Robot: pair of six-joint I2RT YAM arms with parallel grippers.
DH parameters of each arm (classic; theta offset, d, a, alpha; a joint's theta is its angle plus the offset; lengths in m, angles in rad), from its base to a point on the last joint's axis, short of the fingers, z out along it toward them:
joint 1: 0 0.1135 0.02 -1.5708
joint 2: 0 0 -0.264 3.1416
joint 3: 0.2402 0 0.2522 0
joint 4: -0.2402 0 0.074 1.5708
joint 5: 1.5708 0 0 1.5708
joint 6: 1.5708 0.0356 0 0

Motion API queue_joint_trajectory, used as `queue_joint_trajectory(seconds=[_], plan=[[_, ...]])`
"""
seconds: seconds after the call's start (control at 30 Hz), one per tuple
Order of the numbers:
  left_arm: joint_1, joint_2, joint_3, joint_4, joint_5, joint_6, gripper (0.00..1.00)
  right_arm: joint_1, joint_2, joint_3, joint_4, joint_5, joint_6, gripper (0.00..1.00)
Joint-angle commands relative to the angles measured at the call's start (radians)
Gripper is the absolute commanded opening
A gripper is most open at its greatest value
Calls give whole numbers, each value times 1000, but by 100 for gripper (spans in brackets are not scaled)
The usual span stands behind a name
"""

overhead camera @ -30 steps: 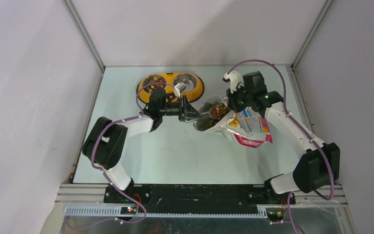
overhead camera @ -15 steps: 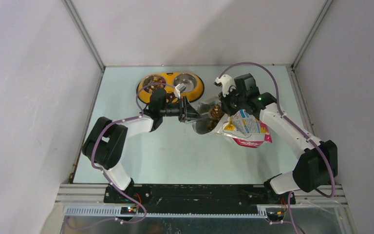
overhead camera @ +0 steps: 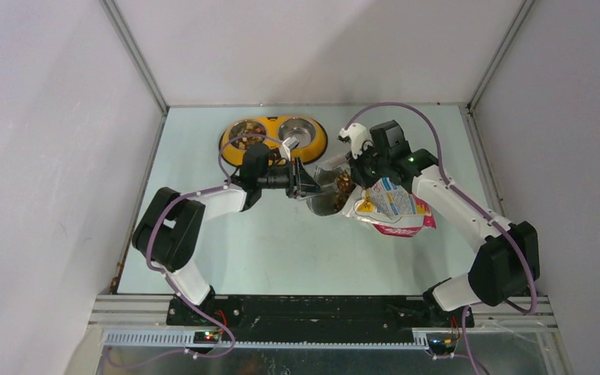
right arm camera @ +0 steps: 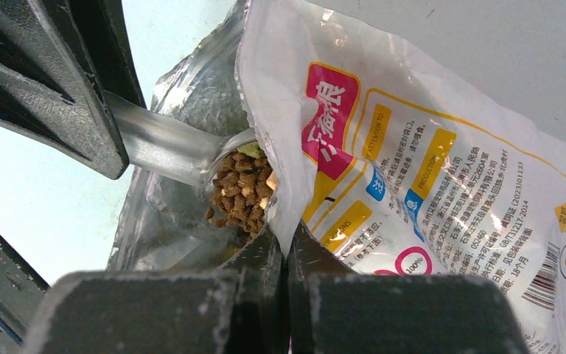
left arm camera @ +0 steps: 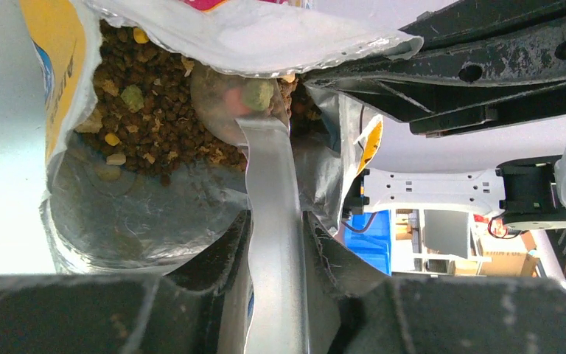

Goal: Serve the pet food
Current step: Collect the pet food from the pet food bag.

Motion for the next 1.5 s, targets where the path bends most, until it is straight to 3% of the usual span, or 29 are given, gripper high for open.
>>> queue_joint_trajectory(seconds=[0.0,0.6,0.97,1.17,1.47], plan=[[-5,-19,51,40,1,21,0,34,19,-11,-23,-39,-2,0],[-8,-22,48,125,34,-35,0,67,40,-10,-17,-47,-1,0],[27,-76,41,90,67,-14,0,-70,-61,-11,-38,-113,2,0],[36,-92,28,174,76,-73,0,-80,-23,-11,-40,-39,-16,0],[78,-108,20,177,97,-72,0,-116,-33,-10,-43,-49,-16,0]])
